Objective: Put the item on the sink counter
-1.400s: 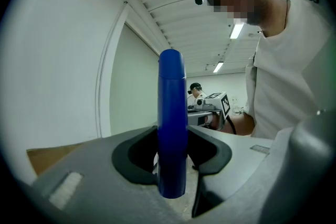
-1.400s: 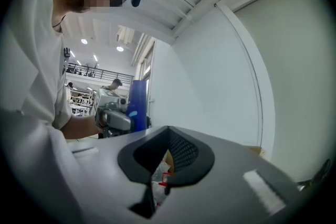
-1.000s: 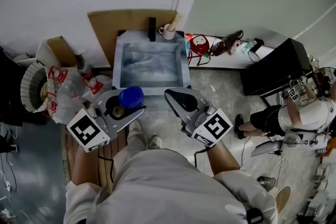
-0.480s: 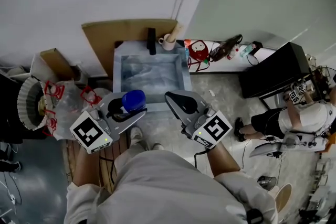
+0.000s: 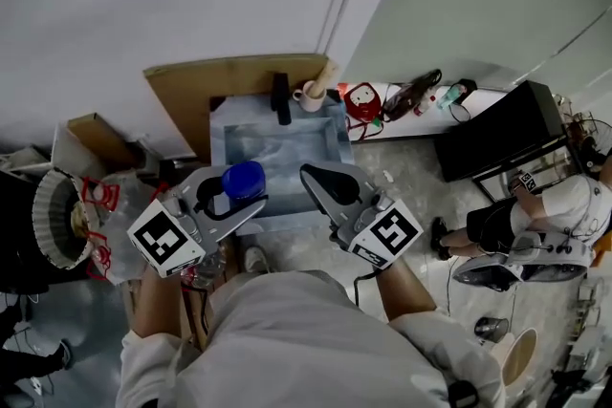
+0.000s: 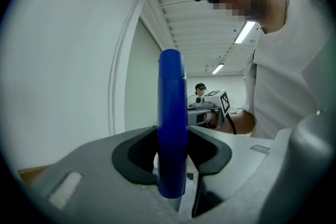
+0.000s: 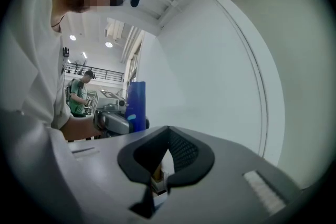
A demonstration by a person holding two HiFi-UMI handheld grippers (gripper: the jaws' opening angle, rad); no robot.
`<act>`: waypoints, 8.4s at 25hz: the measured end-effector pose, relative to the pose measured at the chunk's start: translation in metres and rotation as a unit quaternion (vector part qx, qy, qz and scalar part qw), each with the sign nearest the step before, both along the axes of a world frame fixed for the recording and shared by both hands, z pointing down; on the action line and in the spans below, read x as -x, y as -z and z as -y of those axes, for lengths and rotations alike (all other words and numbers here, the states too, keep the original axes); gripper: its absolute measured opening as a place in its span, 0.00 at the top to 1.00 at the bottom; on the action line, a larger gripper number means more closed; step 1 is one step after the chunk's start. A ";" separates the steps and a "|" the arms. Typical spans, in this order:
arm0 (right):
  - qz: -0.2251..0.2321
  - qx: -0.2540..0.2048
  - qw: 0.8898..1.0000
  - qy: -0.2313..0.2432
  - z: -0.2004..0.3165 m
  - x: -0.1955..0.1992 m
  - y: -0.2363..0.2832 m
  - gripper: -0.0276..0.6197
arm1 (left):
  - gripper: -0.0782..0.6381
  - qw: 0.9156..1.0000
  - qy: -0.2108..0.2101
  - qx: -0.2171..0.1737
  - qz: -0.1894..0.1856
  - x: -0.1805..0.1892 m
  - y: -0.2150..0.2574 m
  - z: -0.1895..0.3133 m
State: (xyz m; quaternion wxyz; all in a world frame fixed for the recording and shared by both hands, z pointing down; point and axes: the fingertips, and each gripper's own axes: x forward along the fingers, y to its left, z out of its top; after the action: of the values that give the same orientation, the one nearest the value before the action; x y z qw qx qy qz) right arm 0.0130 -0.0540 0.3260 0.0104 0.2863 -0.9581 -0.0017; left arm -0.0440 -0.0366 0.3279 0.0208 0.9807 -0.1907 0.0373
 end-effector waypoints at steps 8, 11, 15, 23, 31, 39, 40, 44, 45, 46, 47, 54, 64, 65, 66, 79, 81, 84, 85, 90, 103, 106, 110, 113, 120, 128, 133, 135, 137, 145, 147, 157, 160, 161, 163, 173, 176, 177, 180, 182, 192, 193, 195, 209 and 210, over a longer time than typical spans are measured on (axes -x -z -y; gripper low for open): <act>0.000 0.001 1.000 0.005 0.032 0.010 -0.009 0.95 | 0.66 1.000 0.006 -0.002 0.011 0.008 -0.013 0.038; 0.001 0.002 1.000 0.016 0.053 0.009 -0.008 0.95 | 0.66 1.000 0.017 -0.001 0.009 0.007 -0.012 0.059; -0.003 0.005 0.999 0.034 0.066 0.003 -0.007 0.95 | 0.66 0.999 0.033 0.007 0.005 0.001 -0.017 0.075; -0.004 0.003 0.999 0.044 0.085 -0.009 -0.001 0.95 | 0.66 0.999 0.050 0.006 0.006 -0.006 -0.029 0.114; -0.009 0.006 0.999 0.039 0.095 -0.019 -0.001 0.95 | 0.66 0.999 0.051 0.011 -0.009 -0.008 -0.056 0.154; -0.016 0.012 0.999 0.029 0.095 -0.030 -0.004 0.95 | 0.66 0.998 0.052 0.011 -0.014 -0.008 -0.084 0.193; -0.017 0.013 0.999 0.027 0.096 -0.032 -0.004 0.95 | 0.66 0.998 0.052 0.012 -0.016 -0.008 -0.089 0.198; -0.021 0.015 0.999 0.020 0.095 -0.039 -0.005 0.95 | 0.66 0.998 0.056 0.021 -0.028 -0.007 -0.109 0.219; -0.023 0.016 0.999 0.019 0.095 -0.040 -0.005 0.95 | 0.66 0.998 0.057 0.022 -0.028 -0.007 -0.115 0.223; -0.025 0.017 0.999 0.018 0.094 -0.042 -0.006 0.95 | 0.66 0.998 0.059 0.023 -0.027 -0.007 -0.120 0.228; -0.026 0.017 0.999 0.018 0.094 -0.042 -0.006 0.95 | 0.67 0.997 0.062 0.024 -0.025 -0.006 -0.126 0.233; -0.038 0.024 0.999 0.017 0.097 -0.044 -0.012 0.95 | 0.67 0.997 0.067 0.026 -0.012 -0.002 -0.157 0.268; -0.038 0.040 0.998 0.008 0.101 -0.041 -0.016 0.95 | 0.67 0.996 0.079 0.035 0.004 0.001 -0.204 0.305; -0.039 0.041 0.998 0.006 0.101 -0.041 -0.016 0.95 | 0.67 0.996 0.080 0.036 0.006 0.001 -0.208 0.308; -0.039 0.043 0.998 0.004 0.102 -0.041 -0.017 0.95 | 0.67 0.996 0.081 0.036 0.010 0.001 -0.213 0.311; -0.041 0.068 0.997 0.007 0.114 -0.030 -0.035 0.95 | 0.67 0.996 0.074 0.047 0.032 0.000 -0.272 0.330; -0.044 0.072 0.996 0.008 0.115 -0.030 -0.041 0.95 | 0.67 0.996 0.072 0.046 0.038 0.000 -0.281 0.333; -0.050 0.078 0.996 0.009 0.118 -0.029 -0.051 0.95 | 0.67 0.996 0.073 0.045 0.037 0.001 -0.292 0.339; -0.051 0.079 0.996 0.010 0.119 -0.028 -0.054 0.95 | 0.67 0.996 0.075 0.045 0.035 0.002 -0.295 0.341; -0.057 0.083 0.995 0.009 0.121 -0.028 -0.062 0.95 | 0.67 0.995 0.077 0.046 0.036 0.000 -0.313 0.347; -0.069 0.102 0.992 0.017 0.132 -0.026 -0.091 0.95 | 0.67 0.994 0.090 0.052 0.041 0.004 -0.351 0.361; -0.066 0.102 0.992 0.023 0.138 -0.020 -0.095 0.95 | 0.67 0.994 0.090 0.051 0.040 0.004 -0.356 0.363; -0.063 0.100 0.992 0.037 0.146 -0.009 -0.100 0.95 | 0.67 0.994 0.087 0.052 0.041 0.002 -0.363 0.363; -0.063 0.097 0.992 0.048 0.153 0.000 -0.106 0.95 | 0.67 0.994 0.089 0.055 0.039 0.001 -0.369 0.365; -0.067 0.097 0.991 0.068 0.168 0.015 -0.120 0.95 | 0.67 0.994 0.090 0.057 0.040 0.001 -0.378 0.367; -0.069 0.090 0.991 0.072 0.184 0.021 -0.129 0.95 | 0.67 0.993 0.091 0.059 0.039 0.004 -0.384 0.366; -0.070 0.086 0.991 0.075 0.189 0.025 -0.137 0.95 | 0.67 0.994 0.091 0.056 0.037 0.004 -0.388 0.366; -0.069 0.087 0.991 0.075 0.190 0.026 -0.141 0.95 | 0.67 0.994 0.091 0.054 0.034 0.004 -0.389 0.367; -0.069 0.088 0.991 0.074 0.191 0.026 -0.144 0.95 | 0.66 0.994 0.092 0.053 0.030 0.004 -0.390 0.367; -0.078 0.088 0.990 0.077 0.189 0.028 -0.147 0.95 | 0.66 0.994 0.099 0.055 0.013 0.007 -0.388 0.367; -0.077 0.089 0.990 0.076 0.189 0.029 -0.147 0.95 | 0.66 0.994 0.097 0.055 0.013 0.006 -0.387 0.367; -0.083 0.090 0.990 0.076 0.189 0.027 -0.149 0.95 | 0.61 0.994 0.091 0.063 0.018 0.002 -0.391 0.365; -0.083 0.089 0.990 0.078 0.189 0.028 -0.148 0.95 | 0.61 0.994 0.092 0.063 0.018 0.003 -0.390 0.366; -0.082 0.088 0.990 0.078 0.189 0.028 -0.147 0.95 | 0.61 0.994 0.093 0.063 0.018 0.003 -0.389 0.366; -0.080 0.088 0.990 0.077 0.189 0.029 -0.146 0.95 | 0.61 0.993 0.093 0.065 0.018 0.004 -0.389 0.366; -0.083 0.090 0.989 0.077 0.190 0.027 -0.151 0.95 | 0.59 0.993 0.099 0.066 0.015 0.005 -0.386 0.365; -0.084 0.089 0.989 0.077 0.191 0.027 -0.153 0.95 | 0.58 0.993 0.101 0.065 0.014 0.006 -0.386 0.364; -0.083 0.089 0.990 0.077 0.191 0.027 -0.153 0.95 | 0.58 0.993 0.102 0.065 0.013 0.007 -0.385 0.364; -0.080 0.086 0.990 0.078 0.190 0.028 -0.149 0.95 | 0.58 0.992 0.104 0.064 0.013 0.008 -0.381 0.363; -0.079 0.081 0.990 0.081 0.189 0.029 -0.147 0.95 | 0.58 0.992 0.105 0.065 0.014 0.009 -0.379 0.362; -0.074 0.076 0.991 0.083 0.183 0.028 -0.138 0.95 | 0.49 0.991 0.110 0.075 0.021 0.010 -0.374 0.356; -0.073 0.075 0.991 0.084 0.183 0.028 -0.137 0.95 | 0.49 0.991 0.112 0.075 0.024 0.010 -0.374 0.356; -0.072 0.074 0.991 0.084 0.182 0.029 -0.135 0.95 | 0.47 0.990 0.114 0.077 0.031 0.012 -0.374 0.356; -0.061 0.059 0.992 0.091 0.163 0.035 -0.114 0.95 | 0.48 0.988 0.132 0.075 0.037 0.031 -0.347 0.336; -0.059 0.057 0.992 0.092 0.161 0.035 -0.112 0.95 | 0.49 0.988 0.133 0.074 0.037 0.033 -0.344 0.334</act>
State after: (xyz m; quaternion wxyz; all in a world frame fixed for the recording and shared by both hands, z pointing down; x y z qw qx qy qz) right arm -0.0221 -0.2154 0.4375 0.0833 0.1957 -0.9765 0.0353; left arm -0.0768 -0.3704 0.6717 0.0914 0.9402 -0.3168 0.0849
